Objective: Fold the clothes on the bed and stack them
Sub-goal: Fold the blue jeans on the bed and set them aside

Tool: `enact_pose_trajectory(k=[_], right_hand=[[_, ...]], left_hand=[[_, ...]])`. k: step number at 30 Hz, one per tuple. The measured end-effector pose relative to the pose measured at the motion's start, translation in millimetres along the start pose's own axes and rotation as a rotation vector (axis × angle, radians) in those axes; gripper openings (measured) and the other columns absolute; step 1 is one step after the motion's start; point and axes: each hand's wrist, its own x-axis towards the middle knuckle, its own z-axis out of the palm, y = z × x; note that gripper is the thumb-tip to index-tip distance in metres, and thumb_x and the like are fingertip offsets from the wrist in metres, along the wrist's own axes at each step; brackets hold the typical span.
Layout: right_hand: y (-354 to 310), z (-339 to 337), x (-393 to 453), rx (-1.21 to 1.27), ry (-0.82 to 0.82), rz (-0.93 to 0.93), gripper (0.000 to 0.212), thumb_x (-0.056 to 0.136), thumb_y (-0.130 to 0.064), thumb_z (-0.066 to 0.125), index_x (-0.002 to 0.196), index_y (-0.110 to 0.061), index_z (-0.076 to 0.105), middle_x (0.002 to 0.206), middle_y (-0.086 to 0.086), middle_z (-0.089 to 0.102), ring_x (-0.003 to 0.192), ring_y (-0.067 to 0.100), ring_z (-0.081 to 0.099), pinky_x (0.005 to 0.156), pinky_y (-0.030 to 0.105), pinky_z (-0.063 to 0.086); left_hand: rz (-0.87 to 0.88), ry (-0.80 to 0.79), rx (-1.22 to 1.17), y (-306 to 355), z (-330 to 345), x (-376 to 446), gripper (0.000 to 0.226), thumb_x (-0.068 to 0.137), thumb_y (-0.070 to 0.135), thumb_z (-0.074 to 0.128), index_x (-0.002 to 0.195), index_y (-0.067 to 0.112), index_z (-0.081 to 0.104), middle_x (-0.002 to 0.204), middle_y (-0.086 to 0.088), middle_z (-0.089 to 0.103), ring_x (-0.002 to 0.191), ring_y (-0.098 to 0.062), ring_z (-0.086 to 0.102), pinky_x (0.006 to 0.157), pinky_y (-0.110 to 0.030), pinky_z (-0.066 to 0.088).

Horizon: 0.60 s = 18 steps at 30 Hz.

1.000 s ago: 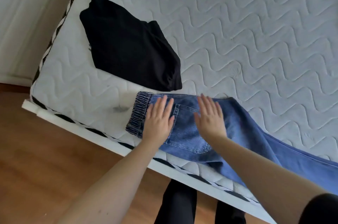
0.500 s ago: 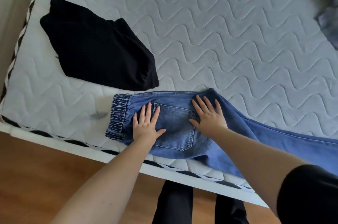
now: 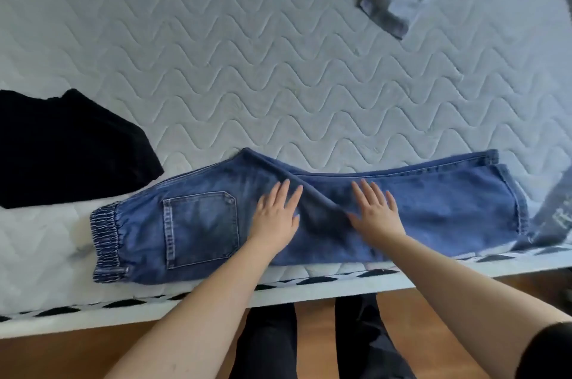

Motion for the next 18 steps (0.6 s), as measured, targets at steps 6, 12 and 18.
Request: enact_pose_trajectory(k=[6, 12, 18], right_hand=[[90, 6, -23, 0.27, 0.045, 0.318, 0.07, 0.098, -0.047, 0.04, 0.155, -0.028, 0.005, 0.163, -0.003, 0.003, 0.15, 0.019, 0.001, 0.119, 0.044, 0.003], [194, 18, -52, 0.609, 0.015, 0.885, 0.082, 0.093, -0.048, 0.053, 0.154, -0.03, 0.001, 0.163, 0.008, -0.003, 0.149, 0.025, 0.004, 0.119, 0.046, 0.009], [268, 22, -60, 0.779, 0.048, 0.956, 0.089, 0.092, -0.042, 0.059, 0.154, -0.028, -0.002, 0.162, 0.01, -0.004, 0.149, 0.028, 0.007, 0.119, 0.049, 0.013]], left_hand=[[0.204, -0.101, 0.102, 99, 8, 39, 0.073, 0.099, 0.04, 0.045, 0.156, 0.031, 0.0, 0.164, -0.005, 0.0, 0.15, -0.024, 0.0, 0.121, -0.041, 0.004], [0.289, -0.235, 0.176, 173, 27, 55, 0.072, 0.096, 0.039, 0.053, 0.155, 0.031, 0.012, 0.16, -0.009, 0.015, 0.145, -0.026, 0.019, 0.117, -0.038, 0.019], [0.144, -0.323, 0.142, 226, 38, 75, 0.069, 0.095, 0.043, 0.052, 0.153, 0.037, 0.015, 0.152, -0.016, 0.016, 0.139, -0.033, 0.021, 0.108, -0.045, 0.032]])
